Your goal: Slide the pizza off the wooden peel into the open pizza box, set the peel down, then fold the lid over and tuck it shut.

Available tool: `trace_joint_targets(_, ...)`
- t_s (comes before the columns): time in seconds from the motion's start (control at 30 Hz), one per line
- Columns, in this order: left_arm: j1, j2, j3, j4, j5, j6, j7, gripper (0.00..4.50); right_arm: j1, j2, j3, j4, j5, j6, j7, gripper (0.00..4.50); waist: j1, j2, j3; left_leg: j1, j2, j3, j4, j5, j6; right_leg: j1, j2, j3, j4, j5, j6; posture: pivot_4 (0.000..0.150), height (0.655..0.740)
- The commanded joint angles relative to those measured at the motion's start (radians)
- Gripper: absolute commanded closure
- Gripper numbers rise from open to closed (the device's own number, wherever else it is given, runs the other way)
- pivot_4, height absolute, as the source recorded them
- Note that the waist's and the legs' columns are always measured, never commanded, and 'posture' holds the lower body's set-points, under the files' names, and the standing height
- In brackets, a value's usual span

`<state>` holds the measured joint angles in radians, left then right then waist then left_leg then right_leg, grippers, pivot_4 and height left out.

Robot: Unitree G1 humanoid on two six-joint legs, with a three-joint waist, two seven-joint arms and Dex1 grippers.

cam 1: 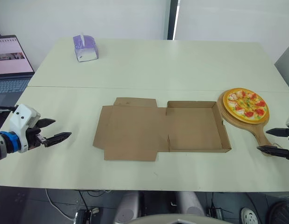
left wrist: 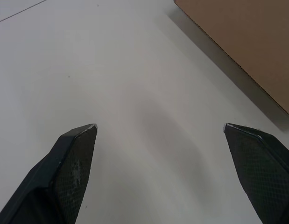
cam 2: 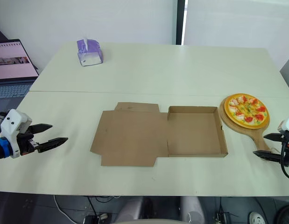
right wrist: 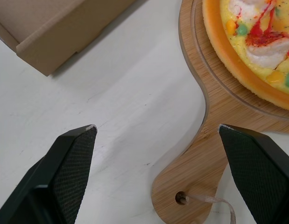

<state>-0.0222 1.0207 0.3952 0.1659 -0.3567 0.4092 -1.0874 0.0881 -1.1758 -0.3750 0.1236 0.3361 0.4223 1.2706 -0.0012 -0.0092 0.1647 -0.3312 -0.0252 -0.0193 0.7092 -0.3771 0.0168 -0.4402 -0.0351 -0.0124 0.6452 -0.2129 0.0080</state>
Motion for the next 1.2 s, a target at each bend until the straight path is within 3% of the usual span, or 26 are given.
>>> trace_joint_targets(0.03, -0.006, -0.003, 0.048, -0.021, -0.058, 0.025, -0.025, 0.0, -0.01, -0.001, -0.048, -0.004, 0.008, -0.016, -0.01, 0.04, 0.0, 0.0, 0.0, 0.0, 0.0, 0.0, 0.0, 0.0, 0.0, 0.0, 0.0, 0.0, 0.0, 0.0, 0.0, 0.15, 0.7251)
trace_joint_targets(0.27, 0.019, 0.006, 0.078, -0.079, -0.133, 0.091, -0.061, 0.0, -0.005, 0.01, -0.069, -0.004, 0.016, -0.006, -0.031, 0.04, 0.0, 0.0, 0.0, 0.0, 0.0, 0.0, 0.0, 0.0, 0.0, 0.0, 0.0, 0.0, 0.0, 0.0, 0.0, 0.15, 0.7251)
trace_joint_targets(0.4, 0.03, 0.001, 0.075, -0.204, -0.185, 0.133, -0.074, 0.0, -0.009, 0.037, -0.098, -0.024, 0.038, 0.025, -0.061, 0.04, 0.0, 0.0, 0.0, 0.0, 0.0, 0.0, 0.0, 0.0, 0.0, 0.0, 0.0, 0.0, 0.0, 0.0, 0.0, 0.15, 0.7251)
trace_joint_targets(0.73, -0.232, -0.13, -0.245, -0.611, -0.306, 0.158, -0.075, 0.0, 0.096, 0.099, -0.245, -0.211, 0.113, 0.182, -0.126, 0.04, 0.023, 0.001, 0.0, 0.0, -0.001, -0.001, 0.001, 0.002, -0.004, 0.001, 0.0, 0.0, 0.0, 0.0, 0.0, 0.15, 0.7251)
trace_joint_targets(0.97, -0.409, -0.21, -0.395, -0.66, -0.376, 0.16, -0.149, 0.0, 0.159, 0.141, -0.288, -0.373, 0.112, 0.32, -0.251, 0.04, 0.018, 0.001, 0.0, 0.0, 0.0, 0.0, 0.002, 0.002, -0.004, 0.003, 0.002, 0.001, 0.0, 0.0, 0.0, 0.15, 0.7251)
trace_joint_targets(1.2, -0.485, -0.261, -0.442, -0.663, -0.357, 0.132, -0.147, 0.0, 0.079, 0.121, -0.218, -0.386, 0.09, 0.533, -0.423, 0.04, 0.016, 0.0, 0.001, 0.0, 0.0, 0.0, 0.003, 0.002, -0.004, 0.003, 0.004, 0.002, 0.0, 0.0, 0.001, 0.15, 0.7251)
